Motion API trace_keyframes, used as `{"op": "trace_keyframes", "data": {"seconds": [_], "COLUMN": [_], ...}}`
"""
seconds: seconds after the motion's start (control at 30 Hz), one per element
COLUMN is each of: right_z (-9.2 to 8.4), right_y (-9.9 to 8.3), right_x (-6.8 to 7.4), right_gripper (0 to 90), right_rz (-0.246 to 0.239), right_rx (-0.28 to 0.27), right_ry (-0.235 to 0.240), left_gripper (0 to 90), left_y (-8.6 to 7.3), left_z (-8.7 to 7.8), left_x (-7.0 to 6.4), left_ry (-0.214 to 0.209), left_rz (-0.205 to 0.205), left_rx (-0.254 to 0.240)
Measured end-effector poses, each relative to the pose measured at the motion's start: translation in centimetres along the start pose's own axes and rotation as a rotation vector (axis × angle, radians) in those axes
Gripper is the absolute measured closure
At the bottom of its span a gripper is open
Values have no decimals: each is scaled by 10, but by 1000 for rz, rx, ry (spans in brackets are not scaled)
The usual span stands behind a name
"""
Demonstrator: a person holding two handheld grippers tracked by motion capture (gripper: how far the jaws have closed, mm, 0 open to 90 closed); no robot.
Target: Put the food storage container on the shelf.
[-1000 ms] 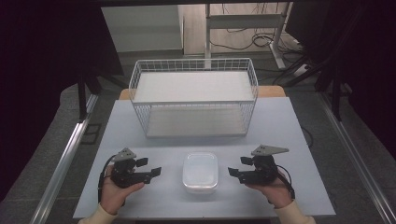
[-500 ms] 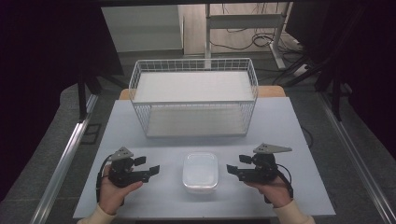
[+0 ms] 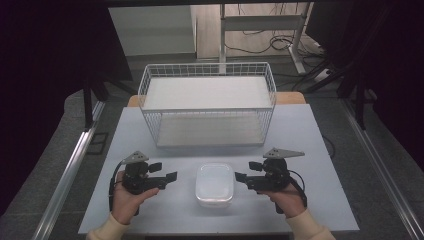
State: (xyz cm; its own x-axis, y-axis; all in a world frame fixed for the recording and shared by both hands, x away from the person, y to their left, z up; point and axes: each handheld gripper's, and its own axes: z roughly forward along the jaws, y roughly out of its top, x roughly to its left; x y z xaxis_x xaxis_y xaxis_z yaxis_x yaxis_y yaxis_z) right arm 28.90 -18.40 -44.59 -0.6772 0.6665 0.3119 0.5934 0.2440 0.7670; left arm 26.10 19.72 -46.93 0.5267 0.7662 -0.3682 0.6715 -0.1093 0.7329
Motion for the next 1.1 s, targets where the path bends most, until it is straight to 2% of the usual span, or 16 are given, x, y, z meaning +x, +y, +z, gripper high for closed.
{"op": "trace_keyframes", "data": {"seconds": [0.17, 0.23, 0.53, 0.93, 1.1], "right_z": [14, 19, 29, 45, 48], "right_y": [4, 3, -6, -15, -18], "right_x": [4, 5, 5, 8, 7], "right_gripper": [245, 239, 232, 248, 284], "right_rz": [35, 39, 61, 87, 124], "right_rx": [9, 17, 50, 88, 85], "right_ry": [5, 6, 10, 14, 23], "left_gripper": [216, 218, 224, 254, 280], "left_y": [8, 10, 10, 9, 7], "left_z": [10, 18, 38, 62, 69], "left_x": [-3, -5, -12, -10, -12], "left_ry": [-82, -107, -157, -232, -250], "left_rz": [-62, -78, -109, -179, -192], "left_rx": [12, 32, 79, 141, 169]}}
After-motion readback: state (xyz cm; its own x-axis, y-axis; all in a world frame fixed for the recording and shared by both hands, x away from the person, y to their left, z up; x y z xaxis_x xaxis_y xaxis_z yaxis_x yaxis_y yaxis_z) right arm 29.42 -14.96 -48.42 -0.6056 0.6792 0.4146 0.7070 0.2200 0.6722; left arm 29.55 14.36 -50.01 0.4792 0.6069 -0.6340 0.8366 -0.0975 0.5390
